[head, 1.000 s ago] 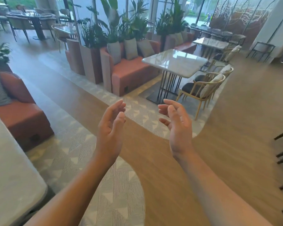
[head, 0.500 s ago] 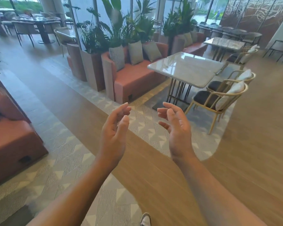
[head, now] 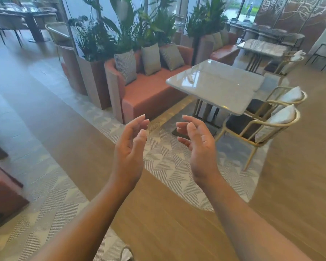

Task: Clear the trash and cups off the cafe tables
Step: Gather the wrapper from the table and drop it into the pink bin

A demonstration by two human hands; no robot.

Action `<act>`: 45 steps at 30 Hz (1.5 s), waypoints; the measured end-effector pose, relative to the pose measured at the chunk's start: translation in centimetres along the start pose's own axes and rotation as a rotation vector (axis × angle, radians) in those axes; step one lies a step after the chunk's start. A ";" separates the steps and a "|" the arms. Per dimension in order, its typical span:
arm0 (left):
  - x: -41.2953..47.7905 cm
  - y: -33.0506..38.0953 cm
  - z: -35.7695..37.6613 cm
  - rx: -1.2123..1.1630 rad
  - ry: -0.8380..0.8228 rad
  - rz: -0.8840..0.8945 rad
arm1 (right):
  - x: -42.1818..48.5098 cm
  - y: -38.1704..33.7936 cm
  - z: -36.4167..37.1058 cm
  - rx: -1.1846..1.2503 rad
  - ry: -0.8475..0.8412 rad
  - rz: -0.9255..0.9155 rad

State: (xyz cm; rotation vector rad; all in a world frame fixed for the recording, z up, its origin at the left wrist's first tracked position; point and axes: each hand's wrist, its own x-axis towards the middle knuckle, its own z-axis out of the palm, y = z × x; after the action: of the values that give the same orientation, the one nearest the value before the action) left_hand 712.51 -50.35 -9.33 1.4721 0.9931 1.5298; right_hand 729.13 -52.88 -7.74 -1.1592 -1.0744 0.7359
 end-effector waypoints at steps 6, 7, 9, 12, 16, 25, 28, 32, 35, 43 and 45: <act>11.6 -6.5 1.8 0.006 -0.046 0.025 | 11.3 4.9 3.2 -0.001 0.027 0.003; 13.8 -7.8 1.8 0.005 -0.055 0.033 | 13.4 5.8 4.1 0.003 0.034 0.003; 18.0 -10.0 1.7 0.000 -0.073 0.034 | 17.6 7.3 6.1 0.005 0.048 0.009; 24.7 -12.8 1.0 -0.003 -0.087 0.015 | 24.1 8.9 9.7 0.024 0.060 0.019; 33.2 -15.7 -0.5 -0.011 -0.074 0.009 | 31.8 10.7 14.4 0.034 0.042 0.018; 48.9 -22.9 -3.8 0.044 0.067 -0.012 | 47.5 16.2 23.5 0.046 -0.072 0.022; 54.1 -25.2 -5.0 0.031 0.117 -0.014 | 53.1 18.5 27.0 0.078 -0.138 0.029; 61.6 -28.0 -7.0 0.071 0.244 -0.013 | 61.3 21.3 32.7 0.114 -0.255 0.030; 66.9 -29.9 -8.8 0.152 0.331 -0.035 | 67.4 22.8 37.5 0.140 -0.352 0.040; 79.0 -33.9 -15.5 0.231 0.589 -0.051 | 80.8 25.1 51.7 0.247 -0.592 0.058; 81.1 -34.7 -17.9 0.260 0.654 -0.055 | 82.7 25.8 55.4 0.256 -0.628 0.063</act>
State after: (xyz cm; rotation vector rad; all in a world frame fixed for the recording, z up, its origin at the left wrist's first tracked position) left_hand 692.88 37.48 -9.78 1.0988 1.6451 1.9466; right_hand 707.61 47.65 -7.48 -0.7541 -1.4095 1.2981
